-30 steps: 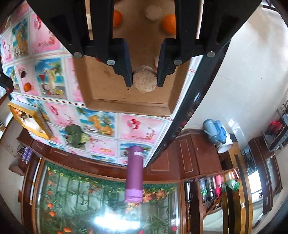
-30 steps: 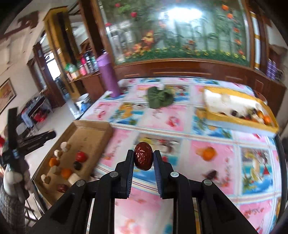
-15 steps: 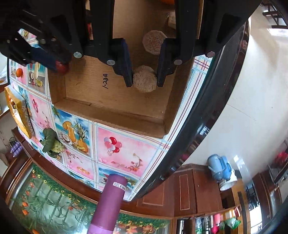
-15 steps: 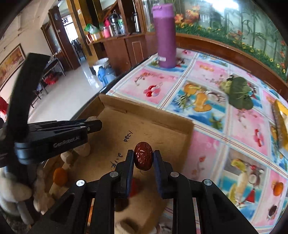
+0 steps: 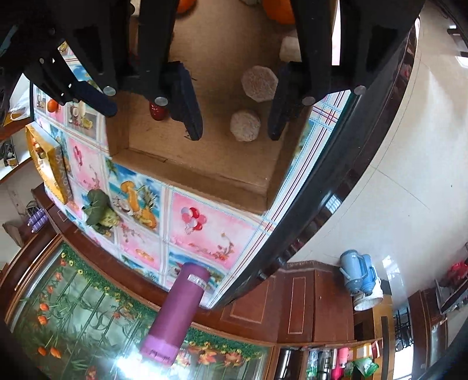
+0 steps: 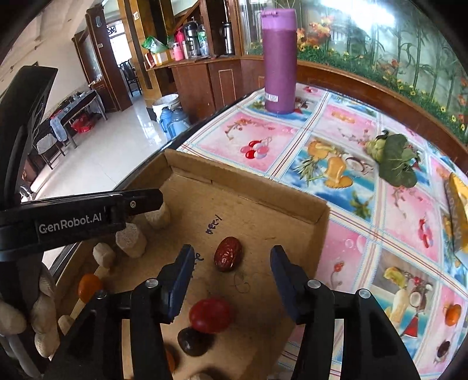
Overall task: Organize fruits
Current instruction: 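Carry the date and cake into the cardboard box and release them, then withdraw both grippers and move them back over the orange and date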
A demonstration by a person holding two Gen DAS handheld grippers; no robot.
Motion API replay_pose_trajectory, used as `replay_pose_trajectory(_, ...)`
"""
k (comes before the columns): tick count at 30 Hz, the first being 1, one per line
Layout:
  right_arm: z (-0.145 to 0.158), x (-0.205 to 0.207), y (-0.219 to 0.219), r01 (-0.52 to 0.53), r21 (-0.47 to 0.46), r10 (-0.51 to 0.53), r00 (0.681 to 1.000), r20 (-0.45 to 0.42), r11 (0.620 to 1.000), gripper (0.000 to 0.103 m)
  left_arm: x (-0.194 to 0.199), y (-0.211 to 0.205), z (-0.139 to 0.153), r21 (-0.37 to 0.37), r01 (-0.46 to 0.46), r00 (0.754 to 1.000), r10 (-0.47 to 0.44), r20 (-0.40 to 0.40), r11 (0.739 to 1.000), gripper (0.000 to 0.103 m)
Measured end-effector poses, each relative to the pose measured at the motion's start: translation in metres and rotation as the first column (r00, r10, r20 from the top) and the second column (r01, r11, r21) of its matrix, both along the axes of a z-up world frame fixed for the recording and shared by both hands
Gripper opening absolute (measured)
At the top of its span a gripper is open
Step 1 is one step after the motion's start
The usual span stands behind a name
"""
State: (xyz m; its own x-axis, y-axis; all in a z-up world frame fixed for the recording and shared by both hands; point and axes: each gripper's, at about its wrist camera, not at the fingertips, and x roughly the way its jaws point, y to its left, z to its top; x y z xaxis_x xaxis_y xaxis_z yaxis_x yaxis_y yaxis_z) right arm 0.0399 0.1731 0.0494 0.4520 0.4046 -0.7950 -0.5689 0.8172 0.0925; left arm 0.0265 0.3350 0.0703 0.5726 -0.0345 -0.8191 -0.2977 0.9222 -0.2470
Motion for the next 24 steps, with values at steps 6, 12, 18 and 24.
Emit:
replay_pose_trajectory(6,0.020,-0.022,-0.043,0.055,0.131,-0.036,0.989,-0.141,0.990,0.077,-0.029,-0.019,0.042,0.033,0.002,0.992,-0.007,0.124,0.999,0.054)
replay_pose_trajectory(12,0.024,-0.048,-0.116,0.287,0.435,-0.052,0.877,-0.477,0.853,0.084,-0.056,-0.043,0.077,0.052,0.021,0.975,-0.032,0.218,0.998,0.054)
replay_pose_trajectory(18,0.035,-0.076,-0.167,0.364,0.508,-0.008,0.819,-0.574,0.781,0.085,-0.088,-0.075,0.111,0.055,0.068,0.957,-0.081,0.280,0.996,0.054)
replay_pose_trajectory(24,0.103,-0.107,-0.240,0.373,0.446,-0.173,0.887,-0.427,0.813,0.085,-0.146,-0.100,0.181,0.006,0.172,0.895,-0.159,0.416,0.985,0.054)
